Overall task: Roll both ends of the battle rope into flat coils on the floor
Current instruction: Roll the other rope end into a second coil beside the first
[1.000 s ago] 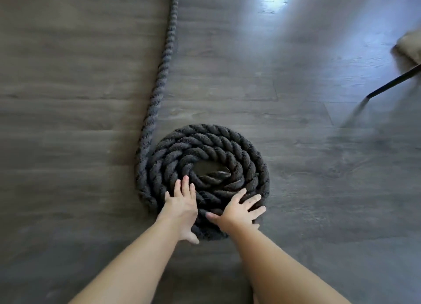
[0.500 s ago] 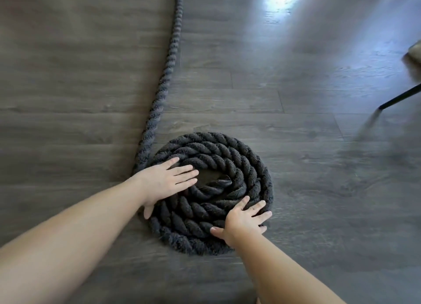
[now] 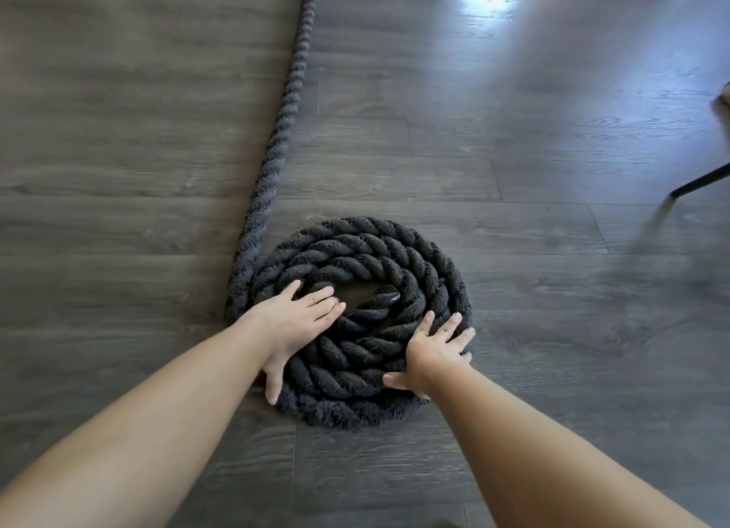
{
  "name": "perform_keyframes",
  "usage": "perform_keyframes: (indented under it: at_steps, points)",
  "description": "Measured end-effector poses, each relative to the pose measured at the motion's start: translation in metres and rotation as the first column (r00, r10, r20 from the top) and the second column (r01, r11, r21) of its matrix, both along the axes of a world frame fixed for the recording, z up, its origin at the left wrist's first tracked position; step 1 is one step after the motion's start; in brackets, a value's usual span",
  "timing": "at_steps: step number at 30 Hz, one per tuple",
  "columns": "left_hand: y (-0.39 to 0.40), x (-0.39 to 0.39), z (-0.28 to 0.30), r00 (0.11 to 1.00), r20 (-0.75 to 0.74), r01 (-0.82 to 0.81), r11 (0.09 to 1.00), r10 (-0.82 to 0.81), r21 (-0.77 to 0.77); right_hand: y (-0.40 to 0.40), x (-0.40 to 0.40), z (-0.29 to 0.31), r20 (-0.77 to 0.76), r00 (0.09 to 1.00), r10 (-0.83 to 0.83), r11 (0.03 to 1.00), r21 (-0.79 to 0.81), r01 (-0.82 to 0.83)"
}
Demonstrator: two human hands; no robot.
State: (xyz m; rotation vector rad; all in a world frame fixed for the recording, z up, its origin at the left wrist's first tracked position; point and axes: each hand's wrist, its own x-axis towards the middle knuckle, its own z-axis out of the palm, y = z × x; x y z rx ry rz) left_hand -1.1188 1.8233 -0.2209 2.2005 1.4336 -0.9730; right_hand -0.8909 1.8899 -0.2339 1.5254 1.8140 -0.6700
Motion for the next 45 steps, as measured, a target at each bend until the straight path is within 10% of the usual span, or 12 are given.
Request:
perform_keyframes:
  at_steps: [29, 39, 45]
  points:
    - [0.076, 0.044, -0.004, 0.851, -0.048, -0.522, 0.852, 0.523, 0.027, 0.201, -0.047, 0.001, 0.079, 0.765, 0.639, 0.760, 0.090, -0.644]
    - [0.105, -0.025, 0.006, 0.994, -0.070, -0.088, 0.995, 0.085, -0.035, 0.232, -0.062, -0.002, 0.109, 0.696, 0.710, 0.688, 0.108, -0.718]
    - [0.122, -0.046, -0.008, 0.993, -0.002, -0.118, 0.993, 0.118, -0.018, 0.277, -0.090, -0.002, 0.127, 0.594, 0.795, 0.580, 0.127, -0.804]
